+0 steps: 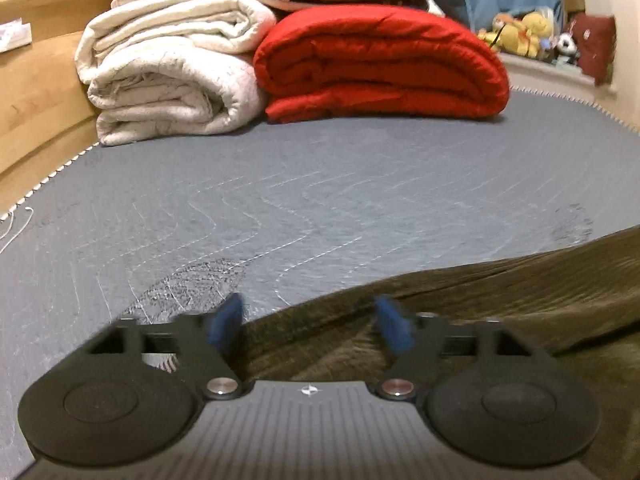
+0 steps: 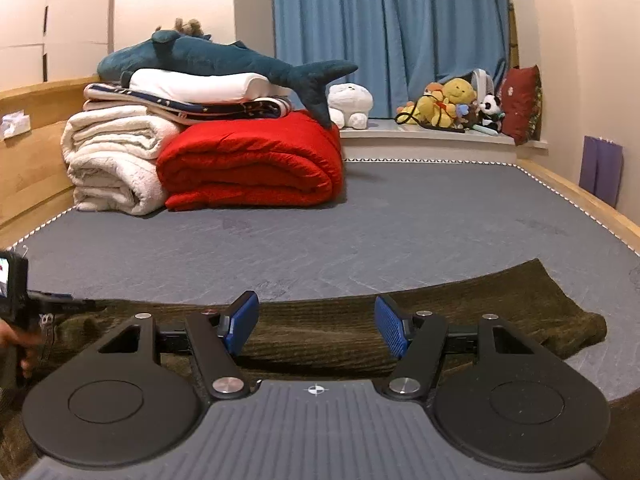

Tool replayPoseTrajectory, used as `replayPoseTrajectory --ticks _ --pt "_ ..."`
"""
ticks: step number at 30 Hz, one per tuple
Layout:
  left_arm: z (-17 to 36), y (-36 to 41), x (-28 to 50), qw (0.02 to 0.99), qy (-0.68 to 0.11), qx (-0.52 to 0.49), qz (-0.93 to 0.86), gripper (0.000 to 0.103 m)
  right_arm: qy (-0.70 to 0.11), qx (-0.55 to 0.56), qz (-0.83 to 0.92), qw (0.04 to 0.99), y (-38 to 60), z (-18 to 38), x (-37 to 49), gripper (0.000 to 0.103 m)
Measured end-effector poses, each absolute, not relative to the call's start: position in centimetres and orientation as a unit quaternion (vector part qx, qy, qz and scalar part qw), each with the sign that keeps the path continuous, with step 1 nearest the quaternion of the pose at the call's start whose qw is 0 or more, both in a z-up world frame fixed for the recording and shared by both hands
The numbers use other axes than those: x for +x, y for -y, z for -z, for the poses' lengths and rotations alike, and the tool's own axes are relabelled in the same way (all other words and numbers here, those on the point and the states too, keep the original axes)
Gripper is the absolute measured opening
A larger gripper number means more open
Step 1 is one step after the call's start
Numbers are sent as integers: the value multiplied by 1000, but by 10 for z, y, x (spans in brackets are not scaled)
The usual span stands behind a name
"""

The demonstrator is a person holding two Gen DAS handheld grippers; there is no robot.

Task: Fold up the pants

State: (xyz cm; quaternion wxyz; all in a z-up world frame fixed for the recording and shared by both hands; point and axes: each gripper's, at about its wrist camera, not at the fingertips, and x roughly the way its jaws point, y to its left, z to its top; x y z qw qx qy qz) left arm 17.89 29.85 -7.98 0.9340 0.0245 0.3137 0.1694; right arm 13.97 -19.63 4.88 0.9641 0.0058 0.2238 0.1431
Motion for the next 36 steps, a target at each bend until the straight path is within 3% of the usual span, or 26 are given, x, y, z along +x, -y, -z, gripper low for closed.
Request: replayPoseTrajectory --ticks 9,11,14,17,18,20,28,36 --pt "90 -305 213 931 -350 27 -104 84 -241 21 -142 960 200 -44 147 67" --pt "95 -305 214 929 -358 27 -85 81 -244 26 -140 959 202 -43 148 67" --pt "98 -307 217 929 -365 23 -62 67 -245 27 -138 959 202 -44 147 67" --pt "95 -305 216 932 -359 29 -51 40 -243 21 -136 960 198 -44 145 67" --pt "93 -304 215 933 -355 34 -51 23 -243 19 -135 960 198 -44 145 67" --pt "88 -298 211 935 -349 43 -51 7 -245 15 -130 961 197 -42 145 67" --pt "52 -278 180 942 -328 62 -45 3 -262 34 -106 959 202 -39 153 67" --pt "-12 -245 97 946 -316 68 16 2 -282 84 -83 952 210 -36 162 67"
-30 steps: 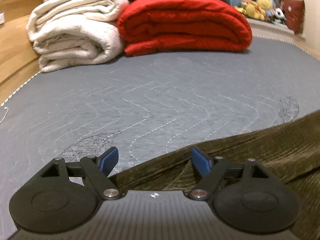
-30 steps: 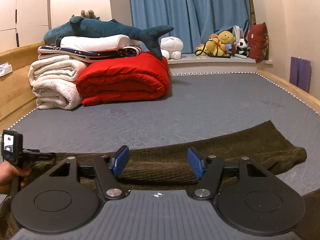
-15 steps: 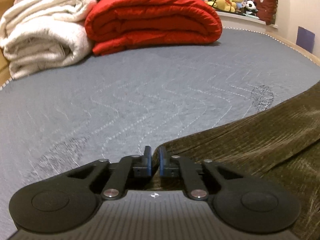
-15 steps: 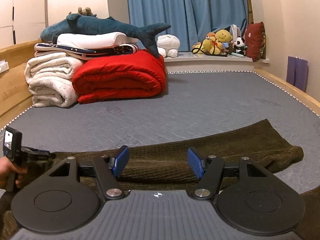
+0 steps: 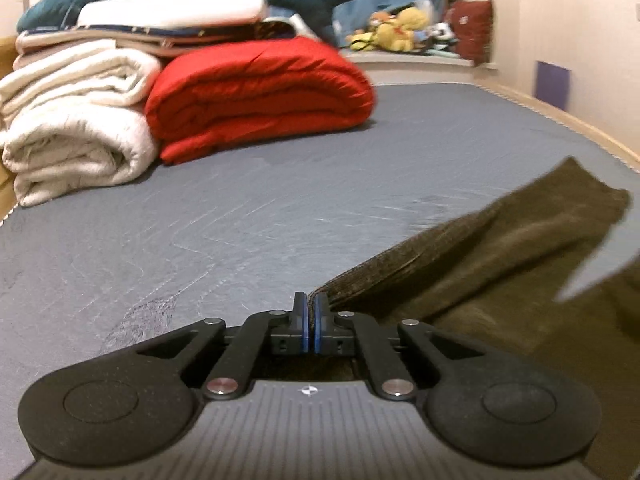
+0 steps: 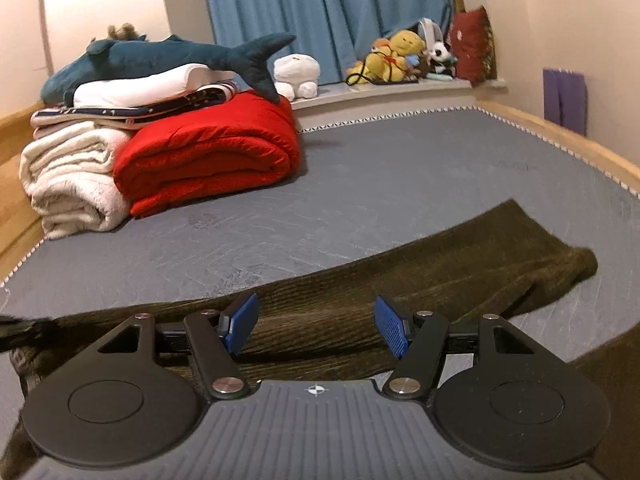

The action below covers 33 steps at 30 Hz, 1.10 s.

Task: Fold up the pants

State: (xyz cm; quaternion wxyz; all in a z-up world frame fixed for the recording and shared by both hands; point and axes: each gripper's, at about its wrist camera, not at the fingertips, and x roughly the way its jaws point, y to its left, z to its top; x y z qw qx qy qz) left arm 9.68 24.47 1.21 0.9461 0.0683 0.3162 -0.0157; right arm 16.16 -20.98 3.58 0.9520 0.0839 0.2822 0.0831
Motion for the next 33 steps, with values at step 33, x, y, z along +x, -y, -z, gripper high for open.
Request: replayPoseTrajectory --ticks 33 --pt "41 -49 70 905 -368 107 187 29 -350 244 -16 904 315 16 240 44"
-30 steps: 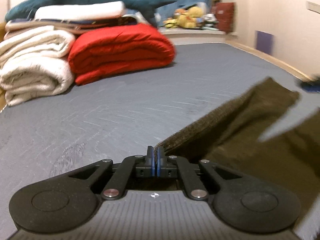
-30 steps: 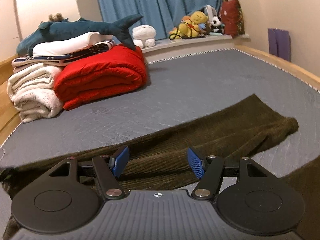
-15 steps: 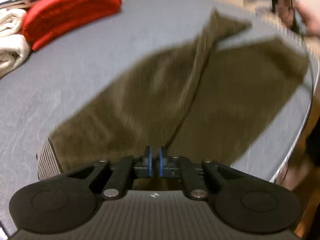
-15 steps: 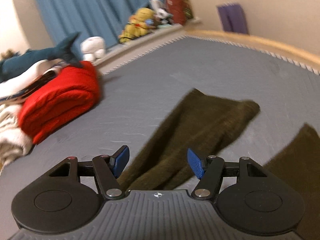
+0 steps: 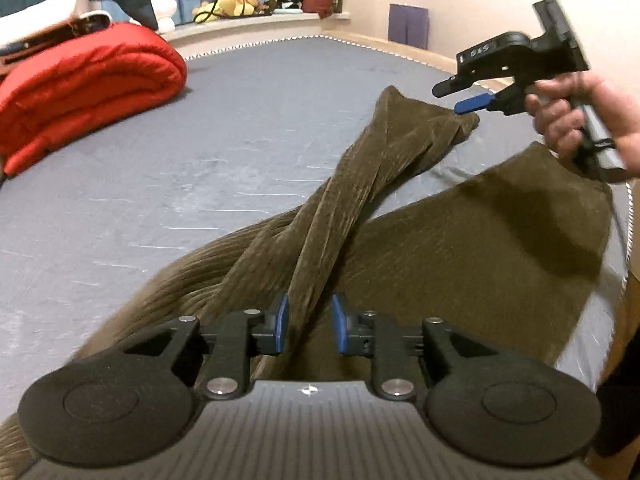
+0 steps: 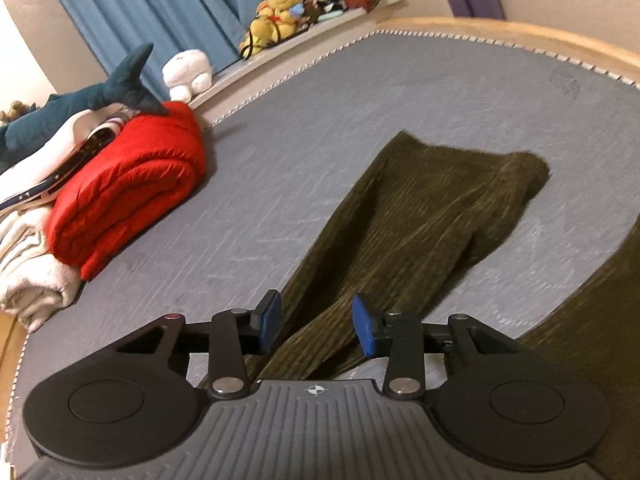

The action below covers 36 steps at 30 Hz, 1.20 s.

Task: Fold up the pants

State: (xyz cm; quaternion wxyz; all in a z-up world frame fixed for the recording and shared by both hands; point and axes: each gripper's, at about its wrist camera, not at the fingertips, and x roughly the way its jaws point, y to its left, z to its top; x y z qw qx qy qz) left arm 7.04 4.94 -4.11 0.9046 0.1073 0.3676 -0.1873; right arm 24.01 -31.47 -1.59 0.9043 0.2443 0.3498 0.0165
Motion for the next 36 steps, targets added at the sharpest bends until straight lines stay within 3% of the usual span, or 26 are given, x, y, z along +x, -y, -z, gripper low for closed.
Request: replayPoseTrajectory --ticks 3,8,11,20,23,27,29,32,36 --pt "58 -31 91 899 -379 125 179 37 -358 241 -28 902 307 16 243 44" --pt "75 -12 109 893 -383 157 177 37 -361 240 -33 900 307 9 242 49" --pt "80 -11 109 890 -384 175 171 13 -358 239 -29 902 312 3 239 51" --pt "20 -35 33 882 -271 196 331 7 -334 234 0 913 341 -1 214 52" --pt "43 -37 -4 810 -323 259 415 6 -332 235 7 914 354 1 209 52" --pt "75 -34 -27 763 -364 327 422 8 -340 230 21 912 367 8 208 52" --pt "64 -42 -18 787 -358 284 415 11 -346 235 28 908 371 13 211 52" --pt "47 -54 4 830 -342 209 388 31 -360 239 34 901 372 23 218 52" --pt "44 -44 20 850 -334 168 371 32 -390 230 40 891 368 44 234 54"
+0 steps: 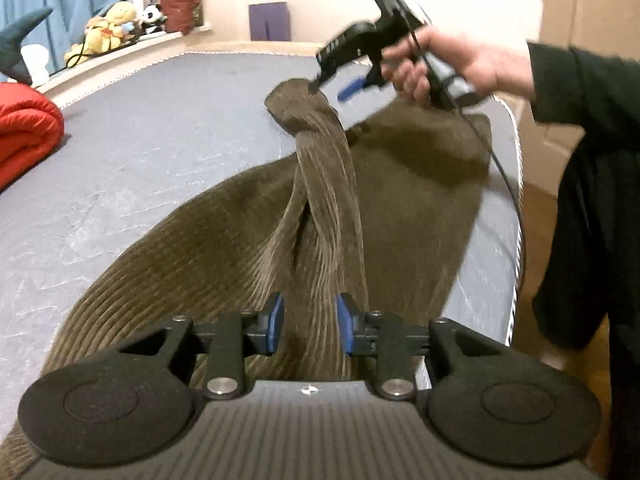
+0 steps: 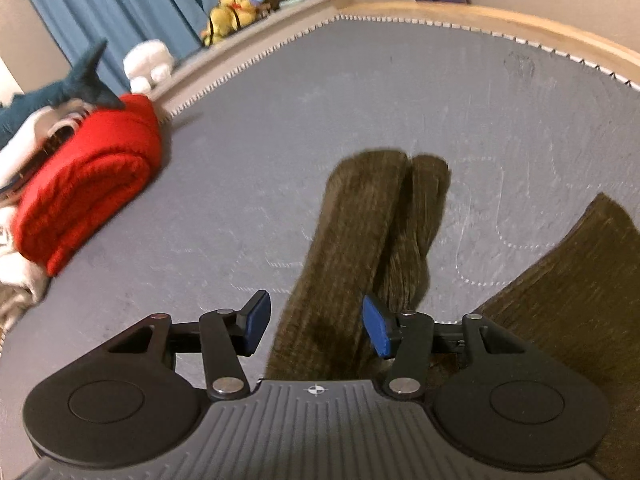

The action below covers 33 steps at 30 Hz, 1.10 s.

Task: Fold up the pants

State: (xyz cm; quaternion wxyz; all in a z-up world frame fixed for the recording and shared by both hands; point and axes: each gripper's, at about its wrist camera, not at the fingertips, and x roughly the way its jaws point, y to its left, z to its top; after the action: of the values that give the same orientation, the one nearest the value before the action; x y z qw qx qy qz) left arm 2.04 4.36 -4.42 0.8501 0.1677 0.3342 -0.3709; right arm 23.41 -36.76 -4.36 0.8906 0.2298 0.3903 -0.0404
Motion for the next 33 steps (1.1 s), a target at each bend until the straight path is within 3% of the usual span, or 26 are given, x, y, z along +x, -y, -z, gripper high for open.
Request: replayPoseTrajectory --ticks 7,8,9,10,11,14,17,24,30,33 --pt "57 5 14 833 -327 220 388 32 -419 235 56 875 364 73 252 56" --pt "59 8 16 832 -327 221 390 33 -415 234 56 878 364 74 252 47" --pt "60 11 17 831 -326 222 392 32 -412 229 55 880 364 74 253 31" --pt "62 12 16 831 -326 223 393 32 -410 219 57 883 364 73 253 26" --pt "63 15 17 830 -326 223 393 33 -408 213 63 885 365 71 252 13" --pt "66 20 19 826 -329 227 397 38 -395 228 66 888 374 61 242 4" --pt "71 31 18 822 -323 241 402 51 -372 230 55 898 382 41 224 3" --pt "83 57 15 808 -320 279 408 51 -350 171 103 915 399 -22 127 2" --pt "88 61 13 800 -327 295 409 51 -444 213 152 857 434 16 64 6" --pt "91 62 14 798 -331 297 407 51 -424 300 188 833 477 35 55 13"
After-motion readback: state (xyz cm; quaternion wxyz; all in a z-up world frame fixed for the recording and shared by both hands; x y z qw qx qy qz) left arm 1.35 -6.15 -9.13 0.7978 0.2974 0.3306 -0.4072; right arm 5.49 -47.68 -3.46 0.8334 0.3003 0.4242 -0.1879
